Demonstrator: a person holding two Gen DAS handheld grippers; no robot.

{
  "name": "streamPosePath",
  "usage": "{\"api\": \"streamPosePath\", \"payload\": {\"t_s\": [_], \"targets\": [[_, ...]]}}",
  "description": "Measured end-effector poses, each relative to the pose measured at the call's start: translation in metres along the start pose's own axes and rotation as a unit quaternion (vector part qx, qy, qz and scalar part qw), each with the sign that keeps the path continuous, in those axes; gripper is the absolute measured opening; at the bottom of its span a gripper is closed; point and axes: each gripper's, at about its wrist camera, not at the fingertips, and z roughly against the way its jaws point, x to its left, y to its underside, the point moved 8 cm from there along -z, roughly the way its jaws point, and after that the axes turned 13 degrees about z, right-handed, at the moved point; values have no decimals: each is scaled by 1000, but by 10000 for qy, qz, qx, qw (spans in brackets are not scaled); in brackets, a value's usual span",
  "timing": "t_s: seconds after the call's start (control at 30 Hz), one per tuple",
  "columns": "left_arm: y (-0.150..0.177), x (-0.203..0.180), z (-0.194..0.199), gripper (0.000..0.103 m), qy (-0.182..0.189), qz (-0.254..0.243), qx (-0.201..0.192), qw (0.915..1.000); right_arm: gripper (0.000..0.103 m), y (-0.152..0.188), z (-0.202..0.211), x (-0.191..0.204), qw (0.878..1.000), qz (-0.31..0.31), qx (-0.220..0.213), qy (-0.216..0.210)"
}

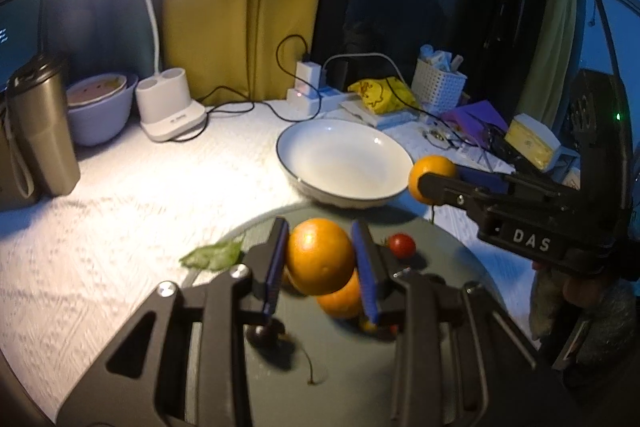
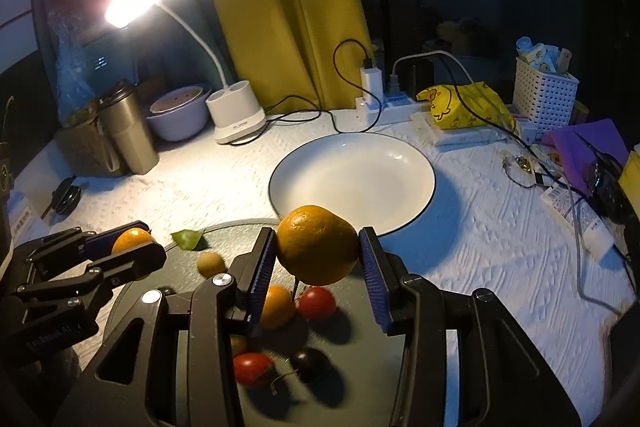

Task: Organize fruits
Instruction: 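Carry both held oranges over the white plate and lower the right tool's orange, then open the right tool on the plate while the left tool sets its tangerine beside it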

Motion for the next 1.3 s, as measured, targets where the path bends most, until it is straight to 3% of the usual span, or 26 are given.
{"api": "streamPosePath", "payload": {"t_s": [0.6,1.0,1.3], "targets": [[-51,-20,-66,33,167,-269,8,9995,45,-22,-45,-43,10000,-49,-35,42],[-71,-12,-126,33,204,-77,319,9993,45,-32,-92,-56,9999,14,106,-113],[-70,0,-148,34,114,180,646,9977,45,-22,-115,-62,9991,-173,327,-200]]}}
